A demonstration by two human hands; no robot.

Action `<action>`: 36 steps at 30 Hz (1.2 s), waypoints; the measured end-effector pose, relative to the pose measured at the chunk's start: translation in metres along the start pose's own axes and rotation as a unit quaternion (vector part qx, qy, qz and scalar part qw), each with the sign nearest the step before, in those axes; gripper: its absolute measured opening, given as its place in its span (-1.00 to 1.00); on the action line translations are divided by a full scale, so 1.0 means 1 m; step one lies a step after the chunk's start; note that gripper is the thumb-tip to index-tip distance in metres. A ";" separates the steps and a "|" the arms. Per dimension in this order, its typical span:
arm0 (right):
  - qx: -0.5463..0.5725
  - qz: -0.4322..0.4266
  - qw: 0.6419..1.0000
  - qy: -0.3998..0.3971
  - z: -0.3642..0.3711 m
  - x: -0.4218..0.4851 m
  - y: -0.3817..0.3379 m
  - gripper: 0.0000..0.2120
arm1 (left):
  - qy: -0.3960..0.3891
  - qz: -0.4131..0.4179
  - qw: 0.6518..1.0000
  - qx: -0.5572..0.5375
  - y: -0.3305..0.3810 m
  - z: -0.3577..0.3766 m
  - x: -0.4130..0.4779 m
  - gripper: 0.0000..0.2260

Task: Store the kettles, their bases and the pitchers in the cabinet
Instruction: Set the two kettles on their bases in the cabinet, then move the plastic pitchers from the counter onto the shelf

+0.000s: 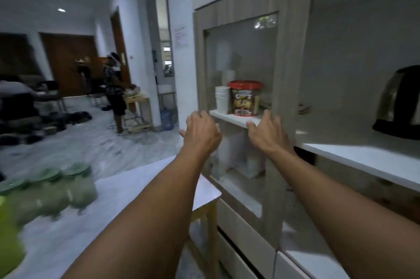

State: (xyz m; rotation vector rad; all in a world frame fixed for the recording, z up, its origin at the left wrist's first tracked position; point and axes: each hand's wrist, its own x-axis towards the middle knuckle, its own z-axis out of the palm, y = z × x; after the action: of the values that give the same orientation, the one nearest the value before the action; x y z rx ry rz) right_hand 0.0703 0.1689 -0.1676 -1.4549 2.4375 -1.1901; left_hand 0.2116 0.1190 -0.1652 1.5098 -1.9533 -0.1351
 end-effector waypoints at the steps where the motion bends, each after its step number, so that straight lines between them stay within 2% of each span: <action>1: 0.012 -0.022 0.999 -0.019 0.016 -0.014 -0.025 -0.46 | 0.017 -0.024 0.999 0.017 -0.030 -0.022 -0.005 -0.59; 5: 0.036 -0.090 0.990 -0.099 0.083 -0.068 -0.113 -0.39 | 0.055 -0.114 0.989 0.072 -0.131 -0.096 -0.040 -0.60; 9: 0.043 -0.164 0.965 -0.199 0.151 -0.125 -0.185 -0.33 | 0.066 -0.216 0.969 0.104 -0.231 -0.142 -0.078 -0.60; 13: 0.039 -0.217 0.931 -0.290 0.224 -0.182 -0.236 -0.36 | 0.090 -0.308 0.940 0.115 -0.323 -0.166 -0.117 -0.67; 16: 0.060 -0.224 0.902 -0.365 0.285 -0.219 -0.265 -0.46 | 0.131 -0.358 0.917 0.117 -0.395 -0.173 -0.143 -0.69; 19: 0.109 -0.203 0.859 -0.456 0.350 -0.251 -0.296 -0.64 | 0.159 -0.444 0.877 0.093 -0.464 -0.178 -0.162 -0.72; 22: 0.160 -0.124 0.808 -0.554 0.413 -0.283 -0.329 -0.64 | 0.183 -0.538 0.821 0.052 -0.528 -0.181 -0.172 -0.70; 25: 0.173 -0.044 0.769 -0.613 0.463 -0.310 -0.359 -0.42 | 0.179 -0.599 0.780 0.015 -0.580 -0.178 -0.169 -0.64; 29: 0.169 0.001 0.753 -0.636 0.509 -0.328 -0.384 -0.13 | 0.186 -0.632 0.752 -0.024 -0.631 -0.165 -0.156 -0.49; 30: 0.161 0.002 0.750 -0.642 0.518 -0.330 -0.387 -0.13 | 0.187 -0.639 0.745 -0.033 -0.642 -0.161 -0.153 -0.45; 31: 0.162 0.002 0.746 -0.646 0.524 -0.331 -0.388 -0.23 | 0.187 -0.643 0.741 -0.040 -0.652 -0.158 -0.151 -0.39; 33: 0.193 0.003 0.741 -0.643 0.534 -0.332 -0.388 -0.60 | 0.180 -0.651 0.735 -0.059 -0.668 -0.151 -0.147 -0.33; 34: 0.212 -0.001 0.742 -0.636 0.539 -0.332 -0.386 -0.72 | 0.174 -0.657 0.731 -0.069 -0.674 -0.148 -0.146 -0.34; 36: 0.226 -0.015 0.762 -0.606 0.541 -0.332 -0.382 -0.74 | 0.150 -0.665 0.727 -0.081 -0.686 -0.143 -0.146 -0.46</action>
State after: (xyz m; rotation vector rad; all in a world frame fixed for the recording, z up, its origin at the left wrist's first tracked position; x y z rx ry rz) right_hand 0.7545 0.0137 -0.4053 -1.3850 1.1323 -0.4340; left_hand 0.8745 0.0667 -0.4287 2.3086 -0.2726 -0.5904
